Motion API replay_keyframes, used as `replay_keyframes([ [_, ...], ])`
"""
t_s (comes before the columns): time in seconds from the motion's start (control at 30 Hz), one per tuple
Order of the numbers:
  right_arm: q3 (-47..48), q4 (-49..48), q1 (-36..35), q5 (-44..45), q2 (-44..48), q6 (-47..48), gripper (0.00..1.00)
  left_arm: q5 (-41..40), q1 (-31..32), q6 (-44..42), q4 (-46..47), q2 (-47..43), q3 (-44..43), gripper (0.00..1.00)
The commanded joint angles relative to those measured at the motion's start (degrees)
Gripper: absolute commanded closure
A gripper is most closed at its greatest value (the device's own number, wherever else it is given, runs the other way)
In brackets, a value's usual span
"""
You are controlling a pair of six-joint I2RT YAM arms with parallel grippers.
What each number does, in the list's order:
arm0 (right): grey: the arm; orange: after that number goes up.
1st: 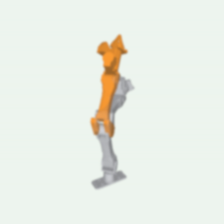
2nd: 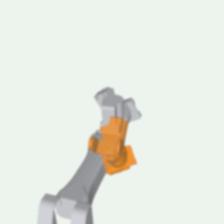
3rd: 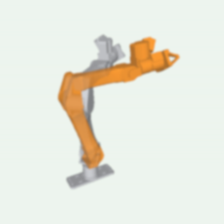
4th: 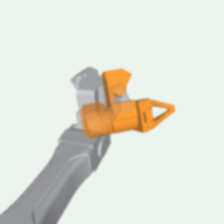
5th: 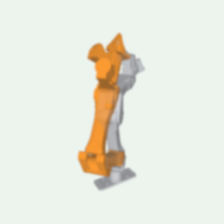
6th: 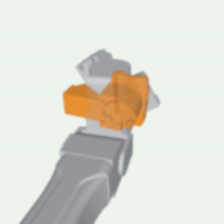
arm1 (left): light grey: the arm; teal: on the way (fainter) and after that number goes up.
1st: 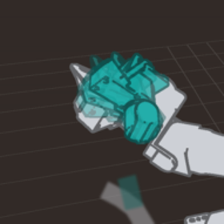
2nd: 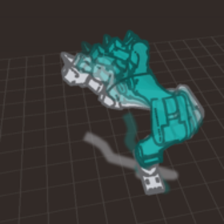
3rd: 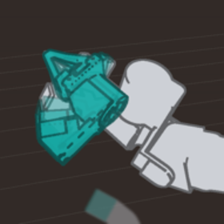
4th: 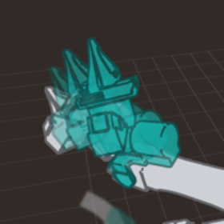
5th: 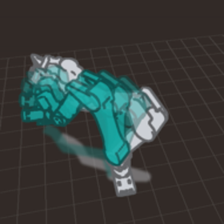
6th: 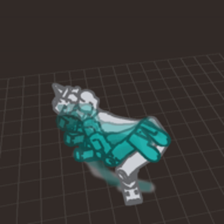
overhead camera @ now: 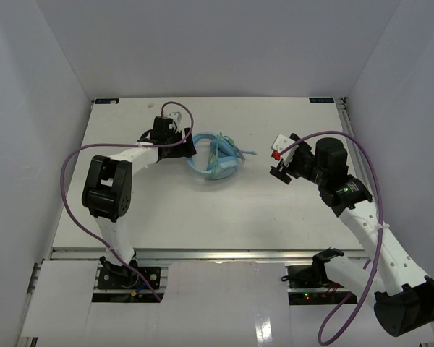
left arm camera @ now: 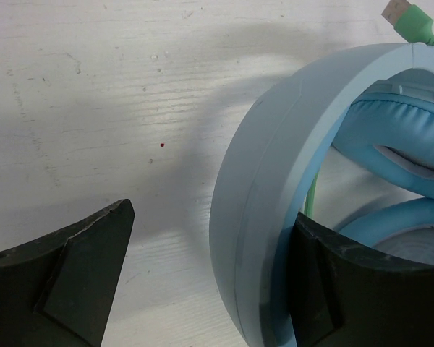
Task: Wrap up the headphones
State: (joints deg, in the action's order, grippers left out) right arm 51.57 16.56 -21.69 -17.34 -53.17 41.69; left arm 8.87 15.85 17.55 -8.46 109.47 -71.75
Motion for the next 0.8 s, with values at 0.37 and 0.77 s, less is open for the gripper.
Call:
replay_keyframes([
  [0.37, -0.2, -1.4, 0.4, -1.2, 1.2, -0.6, 0.21, 12.5, -0.2, -3.6, -0.6, -3.9, -3.0, 0.02],
  [0.77, -0.4, -1.3, 0.5, -1.3, 1.5, -0.7, 0.21, 13.3, -0.3, -3.0, -1.0, -6.9, -4.5, 0.02],
])
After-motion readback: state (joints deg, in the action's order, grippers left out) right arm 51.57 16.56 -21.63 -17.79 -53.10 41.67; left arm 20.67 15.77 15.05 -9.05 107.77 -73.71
